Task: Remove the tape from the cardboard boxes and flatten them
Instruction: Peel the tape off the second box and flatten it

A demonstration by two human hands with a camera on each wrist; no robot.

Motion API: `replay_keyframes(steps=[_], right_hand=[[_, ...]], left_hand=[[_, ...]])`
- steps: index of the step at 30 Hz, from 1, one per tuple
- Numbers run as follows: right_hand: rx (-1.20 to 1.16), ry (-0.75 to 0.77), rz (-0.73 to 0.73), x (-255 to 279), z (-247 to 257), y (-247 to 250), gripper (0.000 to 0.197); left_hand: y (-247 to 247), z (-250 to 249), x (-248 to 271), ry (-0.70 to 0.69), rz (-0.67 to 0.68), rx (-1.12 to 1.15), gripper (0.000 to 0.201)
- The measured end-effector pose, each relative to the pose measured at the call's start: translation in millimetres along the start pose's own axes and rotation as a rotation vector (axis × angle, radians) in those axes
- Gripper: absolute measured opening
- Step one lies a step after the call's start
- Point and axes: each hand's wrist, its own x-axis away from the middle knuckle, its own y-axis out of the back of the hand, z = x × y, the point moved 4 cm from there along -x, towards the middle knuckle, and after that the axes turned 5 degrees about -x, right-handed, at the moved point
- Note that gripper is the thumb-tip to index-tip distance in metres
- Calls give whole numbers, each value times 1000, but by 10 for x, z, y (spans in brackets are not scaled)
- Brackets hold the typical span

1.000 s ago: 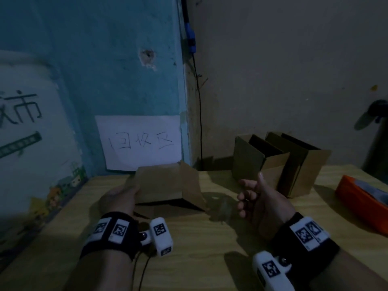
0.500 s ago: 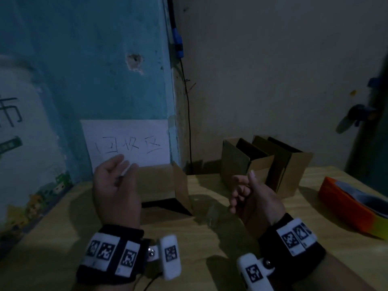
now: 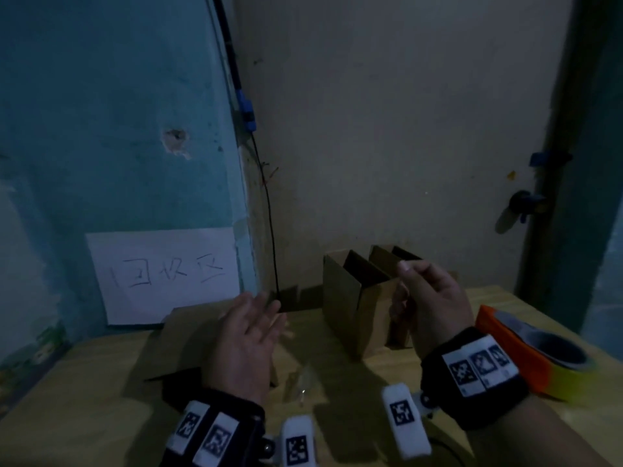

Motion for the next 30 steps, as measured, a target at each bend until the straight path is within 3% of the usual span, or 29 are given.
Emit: replay_keyframes(steps=[2, 7, 9, 13, 16, 19, 26, 30], right_hand=[[-29, -40, -48, 2, -122, 85, 19], [-42, -188, -122, -26, -401, 203, 29], [-66, -269, -121, -30, -466, 197, 44], [225, -269, -98, 14, -443, 173, 89], [343, -223, -129, -7, -469, 143, 102], [433, -283, -153, -44, -532, 109, 114], [511, -441, -152, -65, -616, 56, 113], [506, -455, -164, -63, -631, 78, 94]], left_hand=[[15, 23, -21, 70, 19, 75, 24], [84, -4, -66, 90, 45, 163, 26], [119, 13, -84, 93, 49, 149, 27], [155, 36, -128, 72, 51, 123, 31], [141, 63, -114, 52, 60, 86, 29], [122, 77, -96, 33, 89, 51, 27], [154, 84, -121, 31, 92, 55, 25], [145, 89, -106, 28, 77, 38, 28]])
